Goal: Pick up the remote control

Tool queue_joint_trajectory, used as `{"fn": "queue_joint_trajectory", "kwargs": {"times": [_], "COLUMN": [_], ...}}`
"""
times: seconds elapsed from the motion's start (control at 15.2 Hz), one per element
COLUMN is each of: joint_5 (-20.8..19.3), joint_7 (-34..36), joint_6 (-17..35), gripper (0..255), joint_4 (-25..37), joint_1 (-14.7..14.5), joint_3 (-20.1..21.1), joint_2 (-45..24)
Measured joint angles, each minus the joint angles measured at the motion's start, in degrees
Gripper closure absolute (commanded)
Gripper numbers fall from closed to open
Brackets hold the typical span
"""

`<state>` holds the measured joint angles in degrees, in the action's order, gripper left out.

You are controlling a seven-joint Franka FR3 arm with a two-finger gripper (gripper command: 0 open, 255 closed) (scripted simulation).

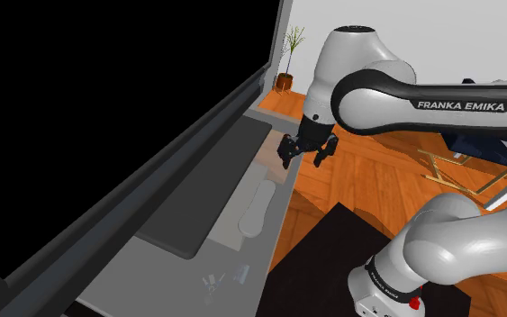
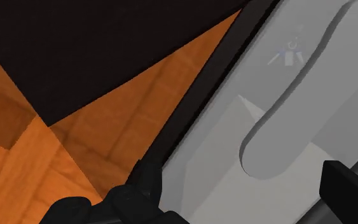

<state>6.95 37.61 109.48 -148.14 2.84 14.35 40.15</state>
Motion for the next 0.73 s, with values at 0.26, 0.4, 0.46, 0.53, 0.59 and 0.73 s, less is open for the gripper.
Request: {"fn": "queue_joint_trajectory", "kwargs": {"times": [0.26, 0.4, 0.46, 0.53, 0.59, 0.73], "joint_5": [4.1, 5.9, 6.6, 7.2, 7.7, 8.2], "joint_7": [11.7, 18.1, 21.0, 24.1, 27.1, 31.6], "joint_6": [6.0, 9.4, 11.2, 12.8, 15.3, 18.5], "gripper": [0, 0, 0, 0, 0, 0], "joint_4": [-1.9, -1.5, -1.5, -1.3, -1.4, -1.4], "joint_1": [1.0, 1.6, 2.2, 2.6, 3.3, 4.1], "joint_3": [5.3, 8.5, 9.8, 11.2, 12.8, 14.9], "joint_2": [-4.0, -7.5, -9.2, -10.8, -13.2, -16.2]}}
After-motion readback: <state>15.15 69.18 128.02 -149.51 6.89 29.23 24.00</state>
